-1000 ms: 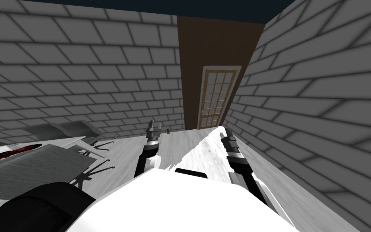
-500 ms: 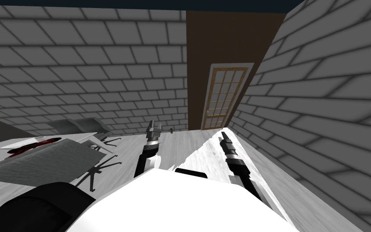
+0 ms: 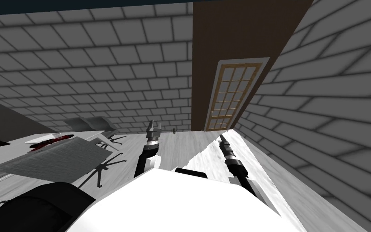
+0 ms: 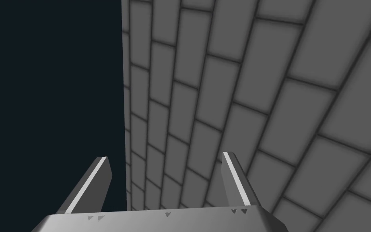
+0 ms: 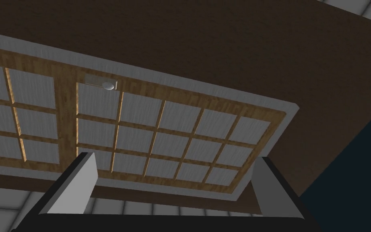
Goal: Pull the door open
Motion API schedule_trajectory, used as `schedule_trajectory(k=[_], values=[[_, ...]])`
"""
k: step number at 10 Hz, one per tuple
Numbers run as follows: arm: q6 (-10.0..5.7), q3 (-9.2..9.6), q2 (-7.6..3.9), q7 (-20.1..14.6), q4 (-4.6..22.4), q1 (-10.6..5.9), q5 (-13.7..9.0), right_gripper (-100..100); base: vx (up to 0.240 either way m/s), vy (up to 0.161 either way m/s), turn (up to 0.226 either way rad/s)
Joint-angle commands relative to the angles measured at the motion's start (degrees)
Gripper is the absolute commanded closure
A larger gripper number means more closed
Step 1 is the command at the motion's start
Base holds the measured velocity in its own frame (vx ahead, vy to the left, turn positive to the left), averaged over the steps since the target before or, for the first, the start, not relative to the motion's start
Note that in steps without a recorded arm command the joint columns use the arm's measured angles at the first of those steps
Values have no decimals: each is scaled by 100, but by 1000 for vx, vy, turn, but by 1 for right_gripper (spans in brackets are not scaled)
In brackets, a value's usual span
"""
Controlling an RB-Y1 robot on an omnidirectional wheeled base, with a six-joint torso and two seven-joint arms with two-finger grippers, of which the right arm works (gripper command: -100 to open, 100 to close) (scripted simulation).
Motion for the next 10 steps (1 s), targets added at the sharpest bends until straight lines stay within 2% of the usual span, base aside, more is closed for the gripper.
schedule_trajectory(k=[1, 2, 3, 10], values=[[175, 4, -39, -90, 155, -28, 175, -100, 105, 104, 133], [282, 13, -58, -145, 244, -37, 295, -100, 121, 81, 138], [318, 16, -65, -164, 273, -39, 335, -100, 101, 51, 61], [1002, 71, -187, -517, 838, -94, 1101, -100, 138, 61, 111]])
